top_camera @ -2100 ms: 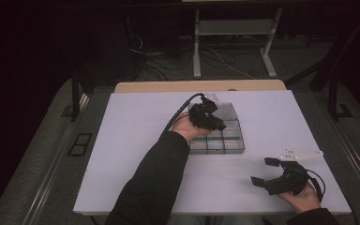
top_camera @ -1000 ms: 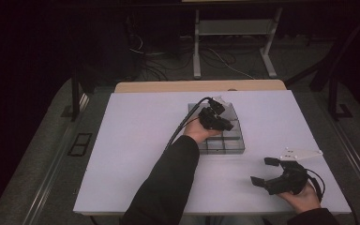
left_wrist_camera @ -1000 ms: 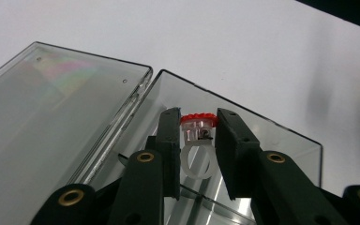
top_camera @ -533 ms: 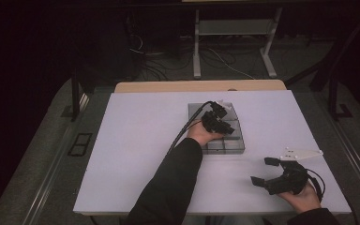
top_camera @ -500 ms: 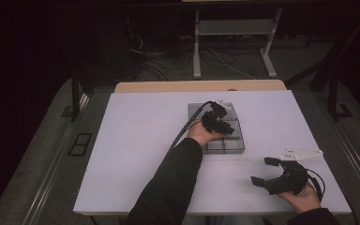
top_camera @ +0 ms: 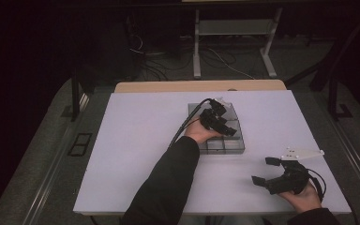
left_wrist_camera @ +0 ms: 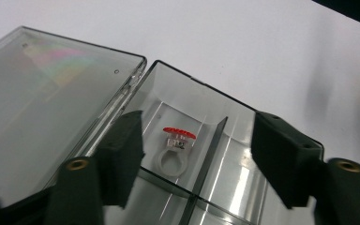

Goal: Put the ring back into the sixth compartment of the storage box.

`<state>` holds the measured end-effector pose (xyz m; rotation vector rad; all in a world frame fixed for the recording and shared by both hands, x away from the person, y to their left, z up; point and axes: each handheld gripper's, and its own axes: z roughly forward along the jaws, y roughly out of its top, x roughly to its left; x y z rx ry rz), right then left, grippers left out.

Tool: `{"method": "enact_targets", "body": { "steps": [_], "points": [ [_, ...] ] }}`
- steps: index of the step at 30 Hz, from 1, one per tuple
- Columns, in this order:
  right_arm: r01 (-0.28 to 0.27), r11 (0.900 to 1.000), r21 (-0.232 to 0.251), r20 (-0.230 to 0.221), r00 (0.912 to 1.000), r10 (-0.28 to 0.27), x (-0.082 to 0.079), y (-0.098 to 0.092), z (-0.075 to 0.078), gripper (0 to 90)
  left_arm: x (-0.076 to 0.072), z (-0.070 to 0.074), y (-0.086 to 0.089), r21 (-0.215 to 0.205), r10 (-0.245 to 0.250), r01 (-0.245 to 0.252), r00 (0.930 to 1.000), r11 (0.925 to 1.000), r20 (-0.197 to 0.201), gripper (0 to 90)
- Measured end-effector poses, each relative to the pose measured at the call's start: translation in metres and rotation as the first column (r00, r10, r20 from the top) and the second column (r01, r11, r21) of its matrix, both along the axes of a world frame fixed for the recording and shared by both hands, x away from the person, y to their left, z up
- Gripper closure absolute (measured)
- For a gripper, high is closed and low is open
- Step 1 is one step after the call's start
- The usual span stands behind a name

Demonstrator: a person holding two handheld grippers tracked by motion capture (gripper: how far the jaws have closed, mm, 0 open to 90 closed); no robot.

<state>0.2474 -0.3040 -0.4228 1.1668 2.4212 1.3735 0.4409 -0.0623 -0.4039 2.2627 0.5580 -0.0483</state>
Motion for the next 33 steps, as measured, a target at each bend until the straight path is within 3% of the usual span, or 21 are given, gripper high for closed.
{"method": "enact_targets", "body": {
  "steps": [3,4,7,10,12,17,22,26,33],
  "points": [
    [0.004,1.0,0.002,-0.004,1.0,-0.004,0.0,0.0,0.0,0.7,-0.003,0.007,0.001,-0.004,-0.015,0.015,0.9999,0.9999,0.005,22.5],
    [0.007,1.0,0.006,-0.002,1.0,-0.007,0.0,-0.001,0.0,0.7,-0.005,0.009,0.002,-0.01,-0.013,0.013,0.9999,0.9999,0.009,15.6],
    [0.008,1.0,0.007,0.0,1.0,-0.008,0.0,-0.001,0.001,0.7,-0.009,0.016,0.004,-0.027,-0.014,0.014,0.9997,0.9995,0.018,10.8],
    [0.01,1.0,0.007,-0.005,0.9999,-0.01,0.0,-0.001,0.001,0.7,-0.012,0.023,0.008,-0.044,-0.013,0.013,0.9999,0.9989,0.003,0.0],
    [0.011,1.0,0.008,-0.005,0.9999,-0.011,0.0,-0.001,0.001,0.7,-0.014,0.027,0.012,-0.053,-0.013,0.014,0.9996,0.9985,0.027,0.0],
    [0.013,1.0,0.006,0.0,0.9999,-0.013,0.0,-0.002,0.001,0.7,-0.022,0.036,0.025,-0.084,0.004,-0.001,0.9993,0.9965,0.036,0.0],
    [0.015,1.0,0.006,-0.002,0.9999,-0.015,0.0,-0.002,0.001,0.7,-0.026,0.041,0.037,-0.087,0.004,0.001,0.9984,0.9962,0.057,0.0],
    [0.015,1.0,0.006,-0.007,0.9999,-0.015,0.0,-0.001,0.001,0.7,-0.034,0.044,0.048,-0.103,0.02,-0.016,0.9989,0.9946,0.041,0.0],
    [0.016,1.0,0.006,-0.008,0.9998,-0.016,0.0,-0.001,0.0,0.7,-0.045,0.046,0.07,-0.116,0.035,-0.027,0.9974,0.9929,0.063,0.0]
  ]
}}
